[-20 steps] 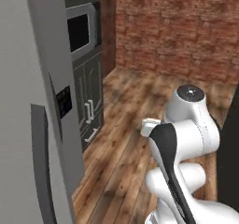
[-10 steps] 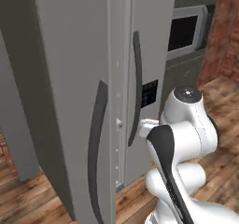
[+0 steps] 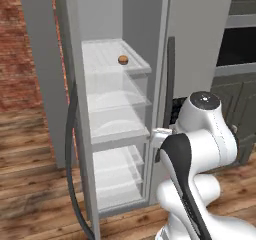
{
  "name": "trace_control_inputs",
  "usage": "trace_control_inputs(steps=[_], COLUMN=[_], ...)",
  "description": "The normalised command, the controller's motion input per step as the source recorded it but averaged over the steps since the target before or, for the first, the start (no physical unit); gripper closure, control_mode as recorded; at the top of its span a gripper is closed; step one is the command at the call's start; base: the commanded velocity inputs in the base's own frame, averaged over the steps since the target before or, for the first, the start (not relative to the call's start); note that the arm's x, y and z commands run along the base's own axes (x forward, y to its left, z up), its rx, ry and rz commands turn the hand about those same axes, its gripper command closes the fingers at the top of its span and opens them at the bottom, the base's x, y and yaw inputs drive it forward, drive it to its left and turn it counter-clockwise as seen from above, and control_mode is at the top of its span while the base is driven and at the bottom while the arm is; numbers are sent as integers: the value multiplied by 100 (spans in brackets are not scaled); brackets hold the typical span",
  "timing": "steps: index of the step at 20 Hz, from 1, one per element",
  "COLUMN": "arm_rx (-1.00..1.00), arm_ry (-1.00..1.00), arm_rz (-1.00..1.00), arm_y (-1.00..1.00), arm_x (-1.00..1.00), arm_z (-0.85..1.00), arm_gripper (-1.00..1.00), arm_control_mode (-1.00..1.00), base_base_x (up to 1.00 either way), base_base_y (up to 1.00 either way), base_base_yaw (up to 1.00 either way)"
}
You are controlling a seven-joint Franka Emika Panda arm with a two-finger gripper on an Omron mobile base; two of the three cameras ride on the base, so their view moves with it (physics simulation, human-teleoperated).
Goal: Pick the tangerine and banana from the fridge and place them inside the tupperware on the counter.
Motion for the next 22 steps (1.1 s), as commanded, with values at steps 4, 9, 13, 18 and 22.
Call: trace_control_inputs(steps=[4,9,13,18,22], arm_rx=[0,0,0,0,0], arm_ry=[0,0,0,0,0], arm_rz=[0,0,0,0,0], arm_y=[0,0,0,0,0], arm_x=[0,0,0,0,0], arm_z=[0,0,0,0,0], arm_gripper=[-100,-100,-100,-100,-100], arm_control_mode=[100,100,100,100,100], base_base_x=[45,55,59,48,59], base_base_y=[-29,-30,-45,-34,-6], base_base_yaw=[47,38,9,0,1])
